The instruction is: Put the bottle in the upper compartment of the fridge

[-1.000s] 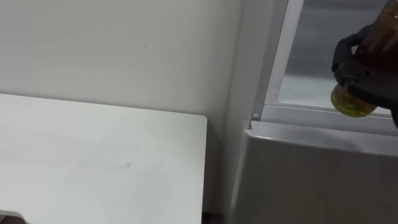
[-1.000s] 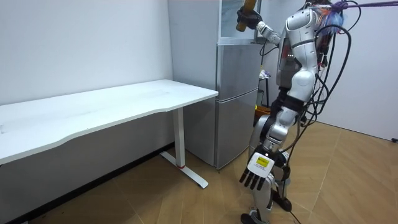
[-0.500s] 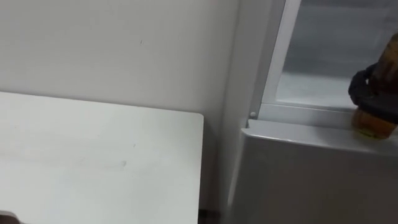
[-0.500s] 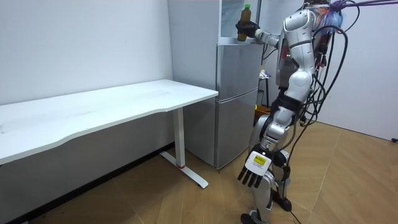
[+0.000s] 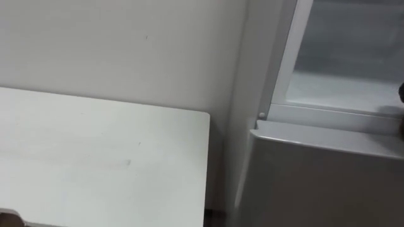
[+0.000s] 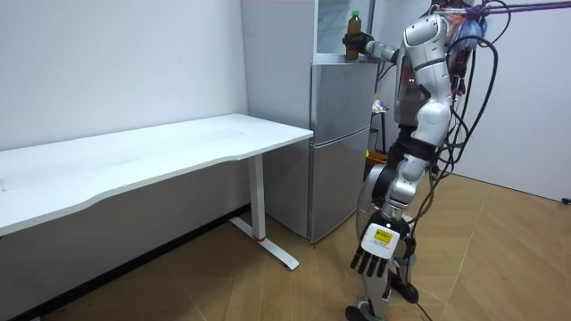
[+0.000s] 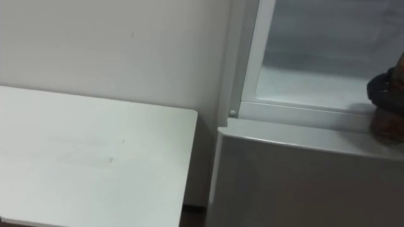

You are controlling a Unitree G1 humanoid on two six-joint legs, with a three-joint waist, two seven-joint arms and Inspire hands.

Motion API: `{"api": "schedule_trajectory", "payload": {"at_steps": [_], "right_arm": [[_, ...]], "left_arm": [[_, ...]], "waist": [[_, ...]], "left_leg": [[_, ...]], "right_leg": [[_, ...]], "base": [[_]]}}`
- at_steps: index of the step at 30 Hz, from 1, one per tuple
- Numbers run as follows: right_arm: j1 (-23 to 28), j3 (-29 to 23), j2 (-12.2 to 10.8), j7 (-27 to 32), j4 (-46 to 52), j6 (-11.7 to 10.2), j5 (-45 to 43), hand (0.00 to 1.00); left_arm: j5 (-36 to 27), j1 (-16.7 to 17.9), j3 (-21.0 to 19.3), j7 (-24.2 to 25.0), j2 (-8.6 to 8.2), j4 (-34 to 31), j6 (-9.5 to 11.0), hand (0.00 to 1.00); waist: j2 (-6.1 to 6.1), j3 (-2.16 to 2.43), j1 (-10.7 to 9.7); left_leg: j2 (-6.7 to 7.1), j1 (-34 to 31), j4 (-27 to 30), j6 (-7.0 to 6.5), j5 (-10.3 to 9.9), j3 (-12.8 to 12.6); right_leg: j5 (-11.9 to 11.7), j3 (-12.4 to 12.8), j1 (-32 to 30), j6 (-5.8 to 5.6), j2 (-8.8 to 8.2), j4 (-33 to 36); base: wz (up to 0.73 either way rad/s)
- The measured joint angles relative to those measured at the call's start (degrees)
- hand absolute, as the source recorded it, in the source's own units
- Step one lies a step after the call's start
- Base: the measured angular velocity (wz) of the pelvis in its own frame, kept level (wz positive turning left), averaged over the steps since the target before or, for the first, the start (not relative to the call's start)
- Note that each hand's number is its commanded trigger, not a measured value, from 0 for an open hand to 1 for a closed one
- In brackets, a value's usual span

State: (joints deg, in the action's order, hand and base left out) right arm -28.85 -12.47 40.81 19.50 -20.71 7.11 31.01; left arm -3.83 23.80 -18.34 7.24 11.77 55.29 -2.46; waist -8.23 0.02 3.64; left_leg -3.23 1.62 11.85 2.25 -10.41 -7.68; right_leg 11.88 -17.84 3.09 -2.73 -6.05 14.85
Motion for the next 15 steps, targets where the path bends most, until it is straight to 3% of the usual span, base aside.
{"api": "schedule_trajectory", "payload": {"at_steps": [6,15], "right_arm": [[-4.91,0.11,0.39,-0.33,-1.77,1.16,-0.13,1.00],[-6.11,0.47,0.86,0.36,-2.99,1.31,-2.09,1.00]], "left_arm": [[0.00,0.61,-0.23,-0.09,0.34,0.16,-0.05,0.00],[0.01,2.71,-1.12,-0.58,0.51,-0.16,-0.15,0.00]], "waist": [[-0.75,0.02,-0.19],[-1.53,0.08,1.31]], "left_leg": [[-0.01,-0.50,0.50,0.01,-0.02,0.54],[-0.01,-1.14,1.48,0.07,-0.07,1.82]], "right_leg": [[0.01,-0.59,0.16,0.04,0.01,-0.15],[0.01,-1.62,0.69,0.07,0.06,-0.18]], "base": [[0.03],[0.08]]}}
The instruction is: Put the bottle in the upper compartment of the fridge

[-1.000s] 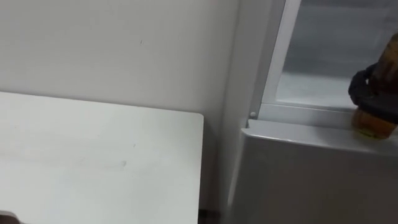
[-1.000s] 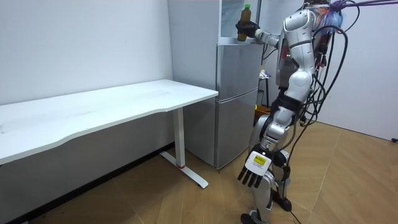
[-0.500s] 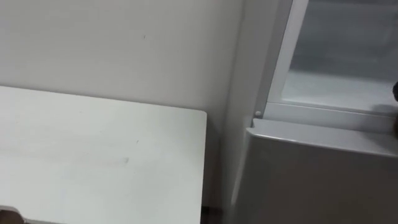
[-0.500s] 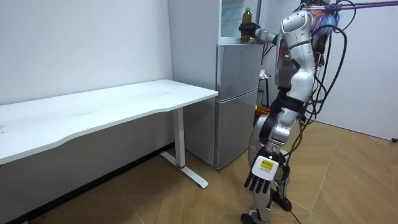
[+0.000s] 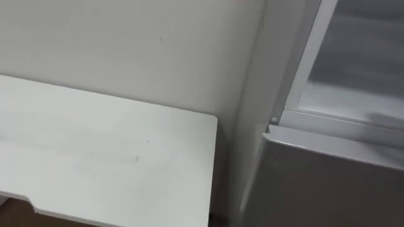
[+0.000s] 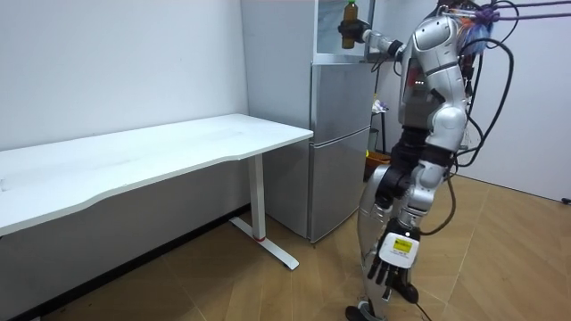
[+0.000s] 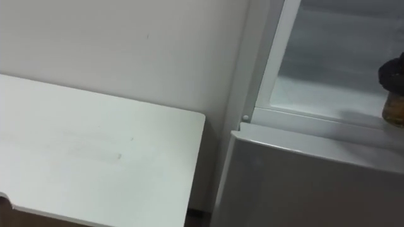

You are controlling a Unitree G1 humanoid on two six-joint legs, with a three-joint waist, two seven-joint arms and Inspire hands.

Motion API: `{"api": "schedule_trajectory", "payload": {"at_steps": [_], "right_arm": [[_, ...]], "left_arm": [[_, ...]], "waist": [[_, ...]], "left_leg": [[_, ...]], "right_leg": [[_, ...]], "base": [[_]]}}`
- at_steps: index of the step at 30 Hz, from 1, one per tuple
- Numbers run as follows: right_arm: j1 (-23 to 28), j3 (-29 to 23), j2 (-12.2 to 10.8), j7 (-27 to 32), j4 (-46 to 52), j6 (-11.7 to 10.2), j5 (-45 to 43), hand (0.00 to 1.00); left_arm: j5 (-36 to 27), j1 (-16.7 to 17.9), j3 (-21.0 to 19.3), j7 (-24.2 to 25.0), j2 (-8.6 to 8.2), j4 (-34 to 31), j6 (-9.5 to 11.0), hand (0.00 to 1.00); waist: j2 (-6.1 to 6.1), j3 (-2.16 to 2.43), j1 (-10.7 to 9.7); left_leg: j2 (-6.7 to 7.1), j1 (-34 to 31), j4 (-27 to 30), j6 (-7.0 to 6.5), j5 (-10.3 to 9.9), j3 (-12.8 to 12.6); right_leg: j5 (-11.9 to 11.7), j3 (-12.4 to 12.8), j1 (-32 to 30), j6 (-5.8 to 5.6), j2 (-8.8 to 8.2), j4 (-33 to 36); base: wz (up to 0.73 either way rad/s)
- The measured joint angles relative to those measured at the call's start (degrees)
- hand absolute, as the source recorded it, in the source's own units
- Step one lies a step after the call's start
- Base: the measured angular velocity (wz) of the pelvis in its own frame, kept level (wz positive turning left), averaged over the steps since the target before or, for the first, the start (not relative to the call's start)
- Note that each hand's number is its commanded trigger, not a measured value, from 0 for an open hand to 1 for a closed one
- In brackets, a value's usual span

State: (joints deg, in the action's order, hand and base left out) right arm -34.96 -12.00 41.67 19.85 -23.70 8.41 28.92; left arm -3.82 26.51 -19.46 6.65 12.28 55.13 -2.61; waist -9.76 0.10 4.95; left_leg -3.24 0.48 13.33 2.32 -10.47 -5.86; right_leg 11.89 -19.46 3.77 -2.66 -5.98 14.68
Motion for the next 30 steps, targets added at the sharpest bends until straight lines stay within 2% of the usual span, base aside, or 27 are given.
{"api": "schedule_trajectory", "payload": {"at_steps": [3,8,9,12,16,18,19,22,25,28,30], "right_arm": [[-0.53,2.33,1.67,0.32,-0.60,0.01,0.73,1.00],[-2.56,4.71,1.77,-0.64,-5.48,0.07,1.02,1.00],[-2.59,5.13,1.78,-0.99,-6.29,0.29,0.28,1.00],[-3.98,6.24,2.01,-1.53,-7.90,0.35,-0.09,1.00],[-4.78,7.10,2.01,-1.93,-9.41,0.01,0.27,1.00],[-4.79,7.63,2.02,-1.65,-9.78,-1.24,0.05,1.00],[-4.78,7.85,2.03,-1.27,-10.19,-1.90,0.01,1.00],[-4.78,8.57,2.04,-1.03,-11.21,-3.46,-0.59,1.00],[-4.78,8.59,2.04,-1.18,-11.63,-4.42,-2.71,1.00],[-4.75,8.51,2.03,-0.81,-11.68,-6.00,-2.34,1.00],[-4.75,8.51,2.03,0.05,-11.67,-7.19,-1.64,1.00]], "left_arm": [[-0.04,0.12,-0.46,-0.16,0.03,0.05,0.02,0.00],[0.69,-0.06,-0.56,-0.13,0.26,-0.13,0.00,0.00],[0.68,-0.01,-0.60,-0.13,0.27,-0.08,-0.19,0.00],[0.60,0.27,-0.60,-0.14,0.28,-0.08,-1.39,0.00],[0.60,0.48,-0.44,-0.19,0.39,-0.35,-1.89,0.00],[0.61,0.47,-0.07,-0.27,0.93,-0.48,-1.87,0.00],[0.64,0.48,0.61,-0.30,1.42,-0.45,-1.91,0.00],[0.70,0.47,1.67,-0.27,2.48,-0.55,-2.15,0.00],[0.93,0.49,1.64,-0.29,2.79,-0.96,-2.21,0.00],[0.54,0.50,1.66,-0.37,2.80,-1.33,-2.32,0.00],[-0.58,0.56,1.65,-1.20,2.80,-1.55,-2.31,0.00]], "waist": [[0.00,0.00,0.62],[-0.08,0.12,2.04],[-0.05,0.11,2.76],[0.13,0.14,3.21],[0.60,-0.15,3.79],[0.90,-0.26,4.01],[1.30,-0.46,4.29],[1.65,-0.58,4.89],[1.81,-0.55,5.64],[2.53,-0.52,5.74],[3.45,-0.25,6.14]], "left_leg": [[0.04,-0.46,0.23,0.00,0.00,0.55],[0.04,-0.59,0.26,0.03,0.02,1.11],[0.03,-0.68,0.29,0.03,0.02,1.12],[0.03,-0.83,0.34,0.04,0.03,1.42],[0.15,-0.92,0.57,0.06,0.02,2.45],[0.14,-1.67,1.09,0.18,-0.02,3.58],[0.10,-1.90,1.36,0.24,-0.03,3.92],[0.10,-2.05,1.64,0.32,-0.06,4.49],[0.09,-3.01,1.95,0.42,-0.16,4.80],[0.04,-4.75,3.28,0.41,-0.32,5.51],[0.03,-5.49,3.79,0.41,-0.31,5.89]], "right_leg": [[0.00,-0.57,-0.11,0.00,-0.01,-0.01],[-0.01,-1.21,0.14,0.01,0.00,-0.07],[-0.01,-1.27,0.08,0.01,0.00,-0.07],[-0.01,-1.78,0.25,0.01,0.00,-0.24],[-0.06,-3.30,1.37,0.07,0.04,-1.14],[-0.06,-4.91,1.55,0.07,0.08,-1.16],[-0.06,-5.38,1.58,0.07,0.12,-1.20],[-0.06,-6.05,1.65,0.07,0.15,-1.24],[-0.09,-6.47,0.97,0.12,0.19,-1.26],[-0.37,-7.68,0.87,0.55,0.27,-1.42],[-0.70,-7.81,0.84,0.88,0.59,-2.18]], "base": [[0.07],[0.06],[0.00],[0.07],[0.18],[0.23],[0.18],[0.11],[0.02],[0.11],[0.08]]}}
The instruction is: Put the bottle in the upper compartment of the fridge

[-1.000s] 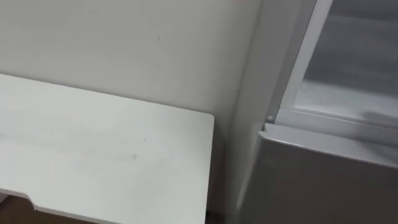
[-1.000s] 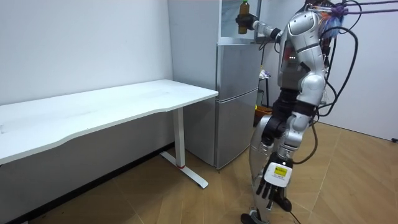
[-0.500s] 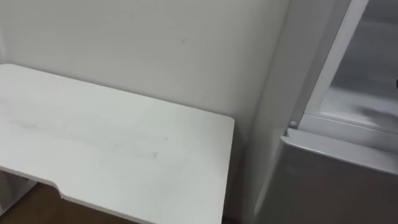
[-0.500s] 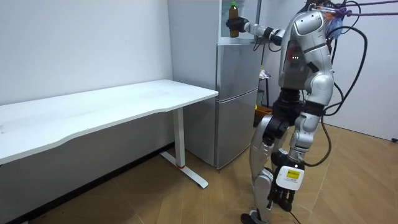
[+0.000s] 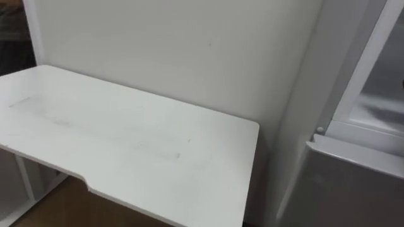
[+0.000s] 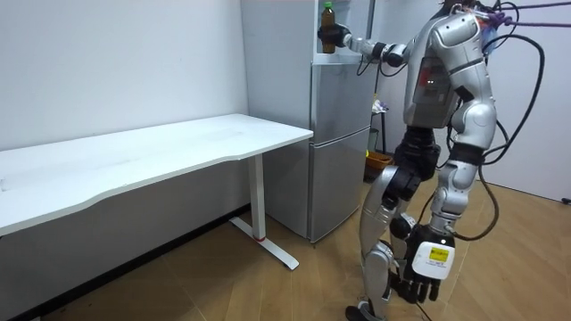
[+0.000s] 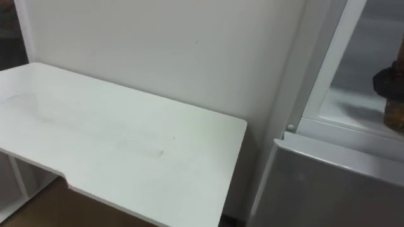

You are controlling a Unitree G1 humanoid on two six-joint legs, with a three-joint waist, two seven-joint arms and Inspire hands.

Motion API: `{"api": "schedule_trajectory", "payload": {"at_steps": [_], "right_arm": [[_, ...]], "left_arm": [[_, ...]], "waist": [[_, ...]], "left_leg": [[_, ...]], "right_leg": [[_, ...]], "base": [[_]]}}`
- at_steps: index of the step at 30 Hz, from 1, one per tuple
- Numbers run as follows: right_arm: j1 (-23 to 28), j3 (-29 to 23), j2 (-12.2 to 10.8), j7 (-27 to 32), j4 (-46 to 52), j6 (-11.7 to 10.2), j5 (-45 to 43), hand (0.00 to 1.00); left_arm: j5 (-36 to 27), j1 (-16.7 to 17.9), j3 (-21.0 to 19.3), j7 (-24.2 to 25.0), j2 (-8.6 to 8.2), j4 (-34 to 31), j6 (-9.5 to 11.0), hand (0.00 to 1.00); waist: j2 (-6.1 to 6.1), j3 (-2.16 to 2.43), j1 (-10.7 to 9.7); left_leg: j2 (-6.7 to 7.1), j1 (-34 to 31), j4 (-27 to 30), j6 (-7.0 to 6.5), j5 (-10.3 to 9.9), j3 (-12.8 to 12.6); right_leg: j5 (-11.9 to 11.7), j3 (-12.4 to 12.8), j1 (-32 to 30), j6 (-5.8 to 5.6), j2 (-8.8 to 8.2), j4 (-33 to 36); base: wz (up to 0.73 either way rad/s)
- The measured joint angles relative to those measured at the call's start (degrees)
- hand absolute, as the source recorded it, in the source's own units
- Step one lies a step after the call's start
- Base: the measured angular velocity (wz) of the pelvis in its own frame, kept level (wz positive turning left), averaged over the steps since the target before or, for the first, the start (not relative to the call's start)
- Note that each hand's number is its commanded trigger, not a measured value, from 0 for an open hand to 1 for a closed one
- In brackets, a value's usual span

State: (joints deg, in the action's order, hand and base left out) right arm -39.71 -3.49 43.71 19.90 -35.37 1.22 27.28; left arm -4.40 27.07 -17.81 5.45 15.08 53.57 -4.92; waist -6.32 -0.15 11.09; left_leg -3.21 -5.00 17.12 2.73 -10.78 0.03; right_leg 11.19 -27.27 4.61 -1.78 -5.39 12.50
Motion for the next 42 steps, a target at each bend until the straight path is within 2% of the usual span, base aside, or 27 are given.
{"api": "schedule_trajectory", "payload": {"at_steps": [2,3,4,6,10,12,15,20,31,36,42], "right_arm": [[0.02,0.00,0.00,0.19,0.00,-0.65,0.56,0.59],[0.05,0.04,0.00,0.05,-0.03,-1.10,2.01,0.11],[0.11,0.05,0.01,-0.07,-0.05,-1.29,2.80,0.00],[0.35,0.03,0.00,-0.36,-0.37,-2.14,5.80,0.00],[1.48,-0.06,0.01,-3.24,-2.43,-4.44,9.03,0.00],[2.98,0.36,0.01,-5.05,-3.43,-4.07,10.17,0.00],[4.62,1.00,0.16,-7.63,-4.74,-5.58,10.07,0.00],[4.94,0.96,0.51,-10.13,-5.16,-6.77,10.29,0.00],[5.03,1.02,1.11,-14.87,-6.71,-8.09,9.83,0.00],[5.03,1.17,1.36,-16.48,-8.39,-8.12,7.90,0.00],[5.03,1.29,1.61,-18.08,-9.08,-7.97,5.95,0.00]], "left_arm": [[-0.02,0.25,-0.01,-0.44,0.04,-0.08,0.02,0.00],[-0.14,0.52,-0.05,-0.54,0.08,-0.08,0.02,0.00],[-0.39,0.66,-0.05,-0.60,0.08,-0.08,0.01,0.00],[-0.64,1.35,-0.06,-0.96,0.08,-0.15,0.00,0.00],[-0.65,2.29,-0.01,-0.96,0.06,-0.53,0.02,0.00],[-0.65,2.26,-0.03,-0.96,0.12,-0.56,0.16,0.00],[-0.56,2.20,-0.03,-0.89,0.11,-0.72,0.55,0.00],[-0.56,2.15,-0.04,-0.73,0.21,-0.73,1.26,0.00],[-0.51,1.61,-0.08,-0.73,0.38,-0.76,2.46,0.00],[-0.50,1.42,-0.06,-0.04,1.73,-0.75,2.52,0.00],[-0.47,1.31,-0.08,0.46,1.95,-0.54,2.52,0.00]], "waist": [[0.77,0.37,0.16],[1.27,0.66,0.32],[1.48,0.76,0.32],[1.93,0.76,0.28],[1.62,0.64,0.30],[1.32,0.48,0.25],[0.98,0.20,0.45],[0.90,0.12,0.28],[0.76,0.03,0.21],[-0.23,-0.15,0.27],[-0.94,-0.36,0.48]], "left_leg": [[0.00,-0.29,0.20,0.01,0.02,0.28],[-0.04,-0.27,0.18,0.05,0.06,0.36],[-0.04,-0.23,0.17,0.07,0.09,0.42],[-0.07,0.23,0.04,0.20,0.21,0.70],[-0.21,0.80,0.07,0.28,0.25,0.68],[-0.20,0.95,0.20,0.27,0.22,0.68],[-0.21,0.47,0.51,0.23,0.18,0.54],[-0.16,0.48,0.61,0.15,0.13,0.33],[-0.17,0.68,0.34,0.15,0.13,0.13],[-0.18,0.81,0.14,0.15,0.13,-0.04],[-0.24,1.05,-0.01,0.15,0.13,-0.39]], "right_leg": [[-0.01,-0.38,-0.04,0.01,0.01,0.01],[-0.02,-0.41,-0.04,0.03,0.04,0.02],[-0.02,-0.47,0.01,0.03,0.05,0.02],[-0.02,-0.65,0.23,0.04,0.12,-0.05],[-0.17,-0.59,0.83,0.31,0.41,-0.74],[-0.18,-0.58,1.06,0.33,0.41,-0.79],[-0.16,-0.25,0.80,0.33,0.41,-0.84],[-0.13,0.13,0.49,0.32,0.37,-0.80],[-0.14,0.32,0.51,0.31,0.39,-0.83],[-0.14,0.39,0.49,0.31,0.38,-0.92],[-0.18,0.69,0.40,0.29,0.39,-0.95]], "base": [[0.08],[0.05],[0.03],[0.04],[0.00],[0.00],[-0.03],[-0.02],[0.00],[0.00],[-0.01]]}}
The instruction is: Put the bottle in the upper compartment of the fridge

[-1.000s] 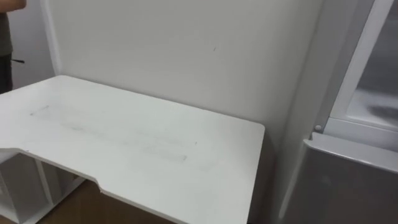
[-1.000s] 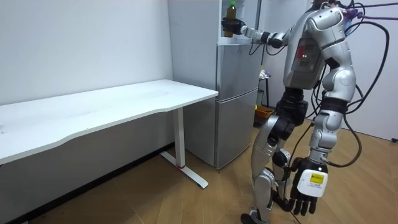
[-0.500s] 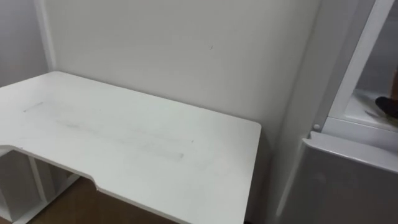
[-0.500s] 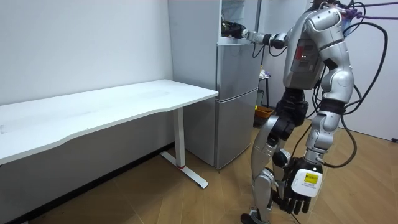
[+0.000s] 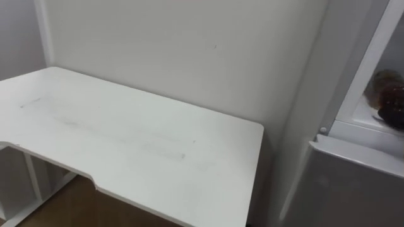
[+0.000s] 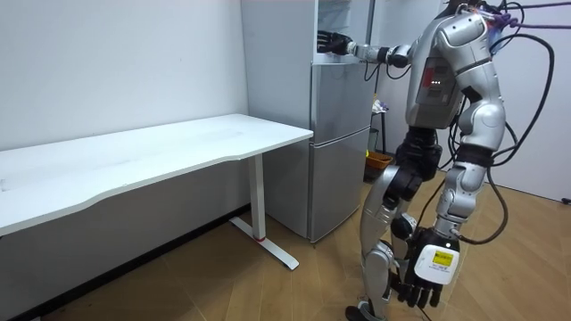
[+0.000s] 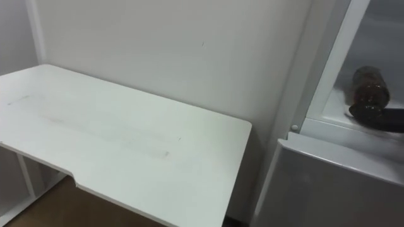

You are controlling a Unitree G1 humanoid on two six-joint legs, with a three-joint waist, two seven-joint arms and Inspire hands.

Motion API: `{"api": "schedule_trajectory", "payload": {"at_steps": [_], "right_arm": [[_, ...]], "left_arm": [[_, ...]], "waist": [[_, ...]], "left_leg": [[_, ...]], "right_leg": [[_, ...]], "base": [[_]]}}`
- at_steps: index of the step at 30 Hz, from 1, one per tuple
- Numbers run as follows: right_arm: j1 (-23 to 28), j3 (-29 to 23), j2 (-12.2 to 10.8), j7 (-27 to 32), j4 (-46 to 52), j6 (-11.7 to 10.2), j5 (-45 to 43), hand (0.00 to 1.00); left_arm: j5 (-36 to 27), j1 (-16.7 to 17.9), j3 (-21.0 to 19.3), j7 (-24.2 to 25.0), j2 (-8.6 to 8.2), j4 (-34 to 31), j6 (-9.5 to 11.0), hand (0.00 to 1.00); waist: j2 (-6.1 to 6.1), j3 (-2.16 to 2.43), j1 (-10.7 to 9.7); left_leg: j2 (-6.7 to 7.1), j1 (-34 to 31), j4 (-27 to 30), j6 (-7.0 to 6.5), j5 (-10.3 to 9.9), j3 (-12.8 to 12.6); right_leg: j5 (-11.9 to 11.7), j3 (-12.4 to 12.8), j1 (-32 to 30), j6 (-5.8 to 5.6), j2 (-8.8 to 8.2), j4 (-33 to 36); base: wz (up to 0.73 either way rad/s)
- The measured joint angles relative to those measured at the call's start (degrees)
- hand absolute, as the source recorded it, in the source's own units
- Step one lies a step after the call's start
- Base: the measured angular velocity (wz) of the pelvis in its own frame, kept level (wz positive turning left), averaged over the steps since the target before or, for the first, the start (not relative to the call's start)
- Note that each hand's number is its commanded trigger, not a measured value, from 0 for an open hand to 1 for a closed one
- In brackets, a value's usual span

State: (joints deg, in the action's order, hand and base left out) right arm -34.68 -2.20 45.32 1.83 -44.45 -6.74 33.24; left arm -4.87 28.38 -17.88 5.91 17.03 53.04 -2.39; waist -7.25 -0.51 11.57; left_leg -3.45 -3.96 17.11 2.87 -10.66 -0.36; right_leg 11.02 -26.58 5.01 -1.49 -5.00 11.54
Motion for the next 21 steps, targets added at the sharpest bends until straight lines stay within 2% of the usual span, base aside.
{"api": "schedule_trajectory", "payload": {"at_steps": [5,8,13,15,17,19,20,21], "right_arm": [[0.00,1.01,0.59,-1.13,-0.50,0.60,-0.36,0.00],[0.00,0.93,0.67,-1.76,-0.50,1.01,-0.54,0.00],[0.01,0.25,0.84,-1.87,0.32,2.04,0.44,0.00],[0.15,0.39,0.80,-0.45,2.73,3.76,0.36,0.00],[1.26,0.44,0.74,1.48,5.22,4.50,0.21,0.00],[2.97,0.44,0.64,3.54,8.83,4.58,0.13,0.00],[3.64,0.43,0.63,4.80,11.07,4.72,0.06,0.00],[4.44,0.41,0.64,6.16,13.54,4.80,-0.10,0.00]], "left_arm": [[0.00,-0.04,0.01,0.60,0.01,0.07,-0.03,0.00],[-0.03,-0.17,0.01,1.03,0.01,0.10,-0.04,0.00],[-0.09,-0.41,-0.31,1.30,0.18,0.37,-0.06,0.00],[-0.08,-0.71,-0.10,1.14,0.18,0.61,-0.15,0.00],[-0.09,-0.81,0.14,0.78,0.12,0.56,-0.11,0.00],[-0.07,-0.83,0.11,0.47,-0.08,0.58,-0.10,0.00],[-0.03,-0.87,0.11,0.44,-0.36,0.55,-0.10,0.00],[0.03,-0.84,0.10,0.45,-0.63,0.54,-0.09,0.00]], "waist": [[-0.41,0.03,0.90],[-0.61,0.04,0.76],[-1.00,0.35,-0.15],[-0.80,0.32,-0.57],[-0.52,0.32,-0.87],[-0.44,0.34,-1.09],[-0.04,0.23,-1.61],[0.41,0.35,-1.76]], "left_leg": [[-0.19,0.81,-0.56,0.01,-0.01,-1.01],[-0.19,0.78,-0.58,0.01,-0.02,-1.04],[-0.16,0.77,-0.85,0.02,0.00,-1.00],[-0.14,1.20,-0.70,0.01,0.02,-1.00],[-0.13,1.85,-0.86,0.01,0.02,-1.06],[-0.13,2.45,-1.45,0.05,0.03,-1.12],[-0.13,2.56,-1.64,0.06,0.04,-1.15],[-0.14,2.60,-1.88,0.06,0.04,-1.40]], "right_leg": [[-0.02,1.02,0.07,0.01,0.05,0.03],[-0.05,1.03,0.02,0.01,0.07,0.00],[-0.04,0.90,-0.02,0.00,0.08,-0.05],[-0.06,0.98,0.68,0.00,0.06,-0.03],[-0.06,0.99,0.98,-0.03,0.02,-0.04],[-0.05,0.94,1.19,-0.04,-0.02,-0.02],[-0.05,1.06,1.45,-0.04,-0.02,0.00],[-0.05,1.31,1.46,-0.04,-0.03,0.02]], "base": [[-0.10],[0.00],[0.01],[0.00],[0.00],[-0.02],[-0.06],[-0.06]]}}
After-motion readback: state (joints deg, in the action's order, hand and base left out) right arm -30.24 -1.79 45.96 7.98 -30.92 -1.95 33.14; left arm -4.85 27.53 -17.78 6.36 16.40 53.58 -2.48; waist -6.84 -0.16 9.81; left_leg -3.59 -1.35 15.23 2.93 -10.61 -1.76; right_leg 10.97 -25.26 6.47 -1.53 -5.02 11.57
